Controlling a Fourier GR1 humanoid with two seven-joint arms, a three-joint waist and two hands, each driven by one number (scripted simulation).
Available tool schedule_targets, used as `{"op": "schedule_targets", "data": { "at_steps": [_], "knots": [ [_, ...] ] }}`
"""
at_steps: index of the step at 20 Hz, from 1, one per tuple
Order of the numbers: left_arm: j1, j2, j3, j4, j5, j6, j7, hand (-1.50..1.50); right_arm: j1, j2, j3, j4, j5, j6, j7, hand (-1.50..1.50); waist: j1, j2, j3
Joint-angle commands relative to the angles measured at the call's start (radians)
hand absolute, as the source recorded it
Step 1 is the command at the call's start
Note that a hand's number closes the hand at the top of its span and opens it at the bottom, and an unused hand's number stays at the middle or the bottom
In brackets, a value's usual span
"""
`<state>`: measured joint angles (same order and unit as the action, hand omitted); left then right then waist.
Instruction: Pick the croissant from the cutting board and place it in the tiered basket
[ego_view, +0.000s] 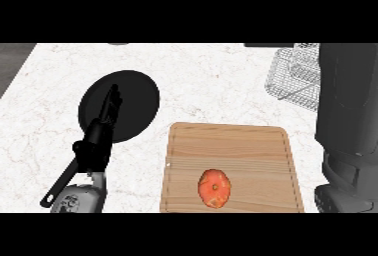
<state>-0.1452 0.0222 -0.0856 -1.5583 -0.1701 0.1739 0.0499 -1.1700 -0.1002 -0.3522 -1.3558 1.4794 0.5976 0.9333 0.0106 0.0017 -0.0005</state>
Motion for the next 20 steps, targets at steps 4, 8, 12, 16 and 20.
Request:
{"op": "schedule_targets", "data": {
  "at_steps": [4, 8, 12, 16, 20],
  "knots": [
    [-0.019, 0.022, 0.017, -0.036, 0.015, -0.025, 0.039, 0.00, 0.009, -0.145, -0.028, 0.214, 0.014, -0.146, -0.048, 1.50, 0.003, 0.003, 0.000],
    [0.032, 0.014, 0.013, 0.007, 0.008, -0.020, -0.033, 0.00, 0.045, -0.220, -0.049, 0.264, -0.012, -0.195, -0.117, 1.50, -0.003, 0.002, 0.000],
    [-0.002, -0.004, -0.025, -0.042, -0.018, -0.003, 0.037, 0.00, -0.021, -0.296, -0.038, 0.435, 0.004, -0.249, -0.146, 1.50, 0.007, 0.003, 0.000],
    [0.012, 0.029, 0.024, -0.015, 0.011, -0.025, 0.009, 0.00, -0.007, -0.306, -0.043, 0.523, -0.010, -0.326, -0.149, 1.50, 0.006, 0.003, 0.000],
    [-0.017, 0.007, 0.011, -0.026, 0.011, -0.016, 0.035, 0.00, 0.030, -0.301, -0.209, 0.480, -0.128, -0.454, -0.103, -1.50, 0.004, 0.004, 0.001]
  ]
}}
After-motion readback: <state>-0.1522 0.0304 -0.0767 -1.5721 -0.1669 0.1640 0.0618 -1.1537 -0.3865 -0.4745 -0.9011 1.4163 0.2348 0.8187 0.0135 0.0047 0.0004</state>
